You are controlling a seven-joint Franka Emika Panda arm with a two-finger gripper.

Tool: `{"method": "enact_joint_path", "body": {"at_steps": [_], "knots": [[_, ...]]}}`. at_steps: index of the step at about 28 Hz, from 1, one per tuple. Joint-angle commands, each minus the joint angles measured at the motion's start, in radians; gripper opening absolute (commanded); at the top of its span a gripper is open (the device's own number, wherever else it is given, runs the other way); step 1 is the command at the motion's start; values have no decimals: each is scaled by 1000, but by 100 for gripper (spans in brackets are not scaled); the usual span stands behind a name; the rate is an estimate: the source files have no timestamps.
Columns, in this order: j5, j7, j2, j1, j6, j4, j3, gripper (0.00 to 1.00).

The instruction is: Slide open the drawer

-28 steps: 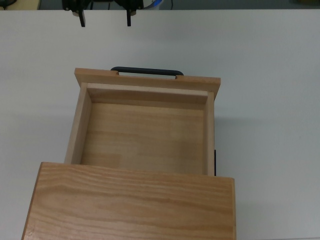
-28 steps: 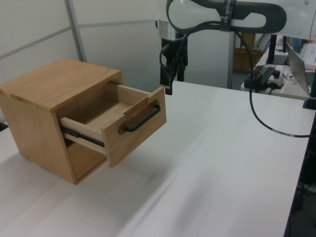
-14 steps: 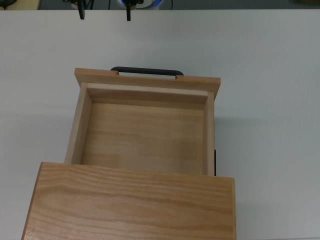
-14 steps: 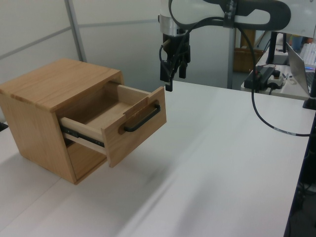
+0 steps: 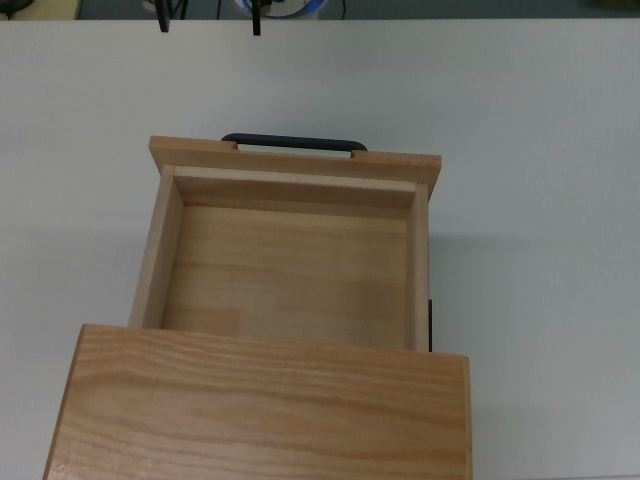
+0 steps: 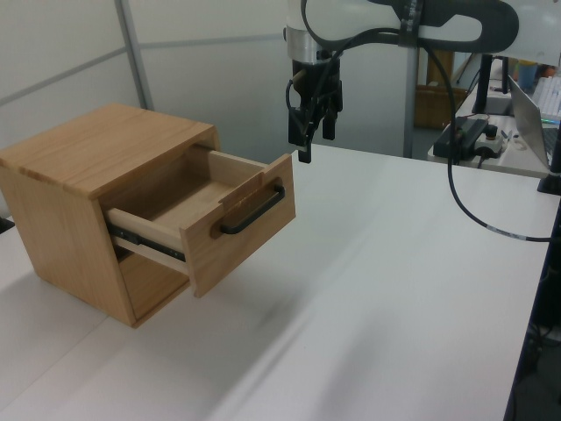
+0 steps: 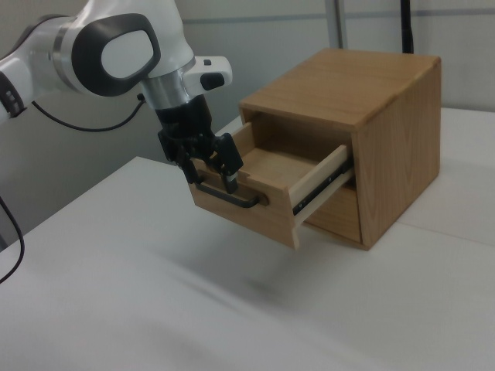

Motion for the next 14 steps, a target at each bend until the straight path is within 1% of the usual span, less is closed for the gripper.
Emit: {"method": "enact_joint_path", "body": {"at_steps": [1,5,7,14], "knots": [[4,14,-8,2,-21,-4,-4,100],[9,8,-19,2,-22,-4,-6,100],[4,14,-22,2,-24,-4,0,100],[4,19,-22,3,-22,-4,2,100]]}}
